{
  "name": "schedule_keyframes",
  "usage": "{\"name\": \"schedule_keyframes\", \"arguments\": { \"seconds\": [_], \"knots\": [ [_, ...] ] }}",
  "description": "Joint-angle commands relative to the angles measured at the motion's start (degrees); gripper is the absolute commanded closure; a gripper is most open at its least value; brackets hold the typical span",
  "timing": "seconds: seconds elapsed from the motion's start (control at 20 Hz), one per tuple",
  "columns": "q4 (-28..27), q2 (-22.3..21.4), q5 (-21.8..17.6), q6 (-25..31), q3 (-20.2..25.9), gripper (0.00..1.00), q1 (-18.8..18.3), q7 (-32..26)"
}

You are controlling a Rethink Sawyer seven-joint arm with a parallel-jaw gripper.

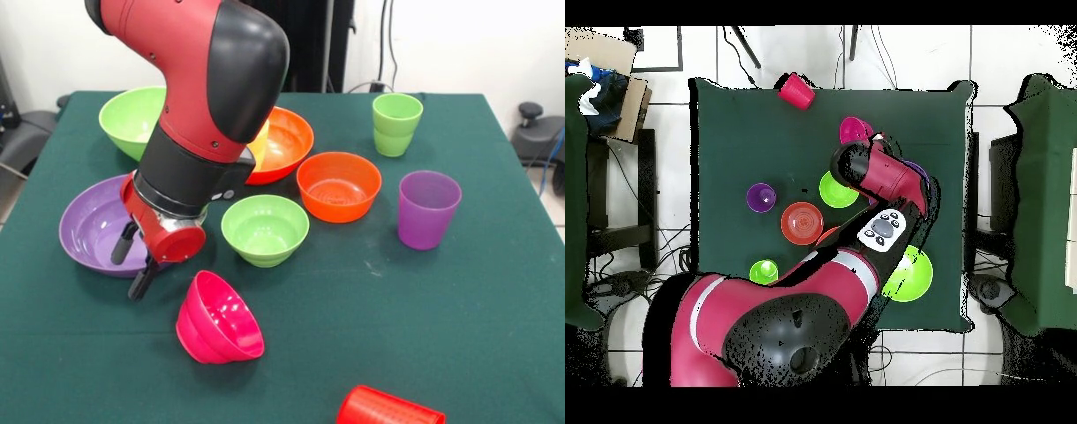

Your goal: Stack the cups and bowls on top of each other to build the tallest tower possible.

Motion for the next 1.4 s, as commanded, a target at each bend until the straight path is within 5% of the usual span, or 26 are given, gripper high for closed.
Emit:
{"name": "schedule_keyframes", "arguments": {
  "seconds": [0.05, 0.55, 0.6, 1.4],
  "knots": [
    [0.0, 1.0, -2.1, 0.3, 6.4, 0.00, -0.5, 5.5],
    [0.0, 1.2, -2.0, 0.4, 6.0, 0.00, -0.3, 5.8],
    [-0.1, 1.2, -1.9, 0.4, 6.0, 1.00, -0.3, 5.8],
    [-0.3, 1.4, -1.6, 0.6, 5.6, 1.00, -0.1, 6.2]
  ]
}}
